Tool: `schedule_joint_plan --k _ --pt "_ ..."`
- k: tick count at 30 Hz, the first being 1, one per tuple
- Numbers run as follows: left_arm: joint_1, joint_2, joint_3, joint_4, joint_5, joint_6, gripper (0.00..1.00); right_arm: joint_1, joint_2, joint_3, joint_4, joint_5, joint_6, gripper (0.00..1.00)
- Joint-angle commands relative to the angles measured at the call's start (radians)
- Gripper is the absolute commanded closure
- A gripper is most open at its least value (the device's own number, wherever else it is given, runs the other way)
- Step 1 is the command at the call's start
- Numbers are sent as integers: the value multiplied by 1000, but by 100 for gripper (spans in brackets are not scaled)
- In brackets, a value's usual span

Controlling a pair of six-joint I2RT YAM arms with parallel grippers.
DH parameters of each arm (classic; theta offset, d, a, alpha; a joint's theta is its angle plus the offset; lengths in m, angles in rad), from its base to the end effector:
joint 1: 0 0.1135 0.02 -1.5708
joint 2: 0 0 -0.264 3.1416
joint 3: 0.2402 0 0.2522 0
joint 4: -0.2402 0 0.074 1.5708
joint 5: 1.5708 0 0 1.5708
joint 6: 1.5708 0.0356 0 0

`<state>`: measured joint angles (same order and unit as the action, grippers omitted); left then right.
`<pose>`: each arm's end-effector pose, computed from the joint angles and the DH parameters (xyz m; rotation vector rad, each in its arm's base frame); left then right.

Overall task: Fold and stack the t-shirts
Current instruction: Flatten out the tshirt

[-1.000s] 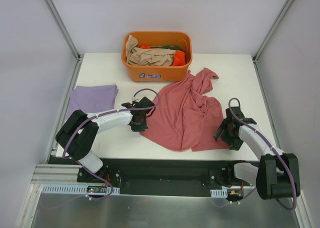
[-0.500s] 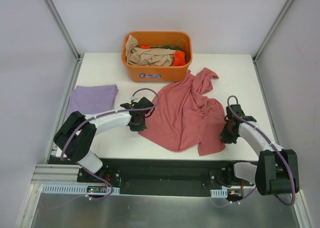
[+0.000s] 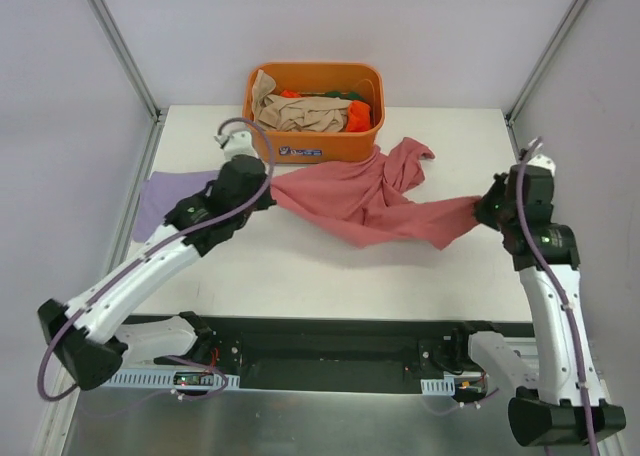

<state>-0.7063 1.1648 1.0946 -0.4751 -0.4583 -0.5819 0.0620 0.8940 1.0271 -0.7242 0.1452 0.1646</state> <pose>0.2041 -0.1534 0.3438 -0.1413 2.0643 -0.3109 0.1802 0.0060 0.3504 0.1938 2.1462 -0.0258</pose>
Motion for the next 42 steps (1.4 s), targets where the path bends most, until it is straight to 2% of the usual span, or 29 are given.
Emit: schedule_joint_plan --k 1,6,10,12,18,23,26,29,34,36,39,42 --pt "4 -131 158 71 -112 199 100 -34 -27 268 -101 83 -76 99" --pt "4 -168 384 78 -112 339 100 -45 42 655 -164 93 -131 99" --pt "2 -191 552 76 30 416 100 -44 77 931 -210 51 -157 99" --pt "2 -215 626 76 172 467 100 -44 66 1022 -222 24 -191 99" --pt "2 -304 740 75 390 479 100 -45 -3 1194 -230 -50 -214 99" --pt "4 -318 830 73 457 473 100 -44 -24 1307 -189 -91 -227 99" --pt "4 -303 853 73 452 485 100 -45 -18 1309 -140 -87 -235 99" --pt "2 -258 843 73 316 511 100 -42 40 1292 -135 -52 -258 99" --pt "4 -76 834 88 -186 614 100 -42 196 1159 -87 50 -296 99" --pt "24 -6 805 108 -310 642 100 -44 271 1095 -78 56 -301 99" --pt "128 58 679 110 -321 546 100 -44 338 923 -9 54 -272 99" --pt "198 101 463 131 -215 441 100 -47 355 673 167 57 -231 99"
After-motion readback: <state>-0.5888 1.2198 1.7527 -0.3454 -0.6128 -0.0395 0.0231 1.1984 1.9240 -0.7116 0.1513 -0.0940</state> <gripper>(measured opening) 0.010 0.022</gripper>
